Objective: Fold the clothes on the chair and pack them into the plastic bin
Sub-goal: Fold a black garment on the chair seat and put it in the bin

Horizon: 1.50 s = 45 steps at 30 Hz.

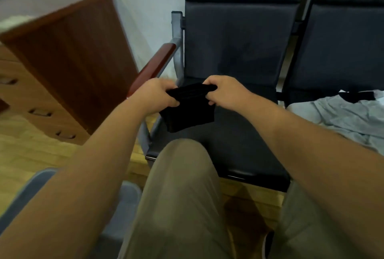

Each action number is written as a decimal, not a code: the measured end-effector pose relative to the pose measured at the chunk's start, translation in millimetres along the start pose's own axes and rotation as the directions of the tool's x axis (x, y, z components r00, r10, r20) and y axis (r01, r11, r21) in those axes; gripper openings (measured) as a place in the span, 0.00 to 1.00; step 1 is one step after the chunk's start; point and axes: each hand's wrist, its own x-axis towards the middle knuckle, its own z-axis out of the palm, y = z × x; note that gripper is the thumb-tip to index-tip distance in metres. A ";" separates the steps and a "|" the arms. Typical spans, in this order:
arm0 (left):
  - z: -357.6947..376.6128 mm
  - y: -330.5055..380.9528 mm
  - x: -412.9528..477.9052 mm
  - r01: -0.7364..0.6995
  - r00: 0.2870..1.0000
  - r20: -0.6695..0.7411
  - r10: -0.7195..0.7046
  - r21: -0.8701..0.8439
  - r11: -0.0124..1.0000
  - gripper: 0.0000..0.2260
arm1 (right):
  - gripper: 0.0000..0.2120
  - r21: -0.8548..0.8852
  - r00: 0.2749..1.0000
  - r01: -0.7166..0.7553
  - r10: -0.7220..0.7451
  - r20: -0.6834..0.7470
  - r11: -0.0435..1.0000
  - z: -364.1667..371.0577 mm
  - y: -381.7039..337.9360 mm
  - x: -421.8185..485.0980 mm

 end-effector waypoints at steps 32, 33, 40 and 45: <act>61.8 -326.2 -300.8 0.615 0.616 -0.025 -0.787 -0.609 0.501 0.03 | 0.09 -0.170 0.748 0.347 -0.163 0.643 0.922 416.0 -159.5 -4.9; 57.9 -334.1 -299.6 0.611 0.599 -0.042 -0.800 -0.622 0.491 0.03 | 0.09 -0.164 0.752 0.370 -0.190 0.632 0.915 422.1 -168.7 0.9; 20.4 -384.5 -290.2 0.791 0.335 -0.184 -0.924 -0.477 0.382 0.16 | 0.28 -0.101 0.764 0.376 -0.246 0.597 0.921 466.3 -226.7 23.3; 37.1 -398.0 -289.9 0.777 0.395 -0.088 -0.915 -0.500 0.383 0.06 | 0.18 -0.170 0.729 0.379 -0.180 0.661 0.909 471.3 -190.2 2.3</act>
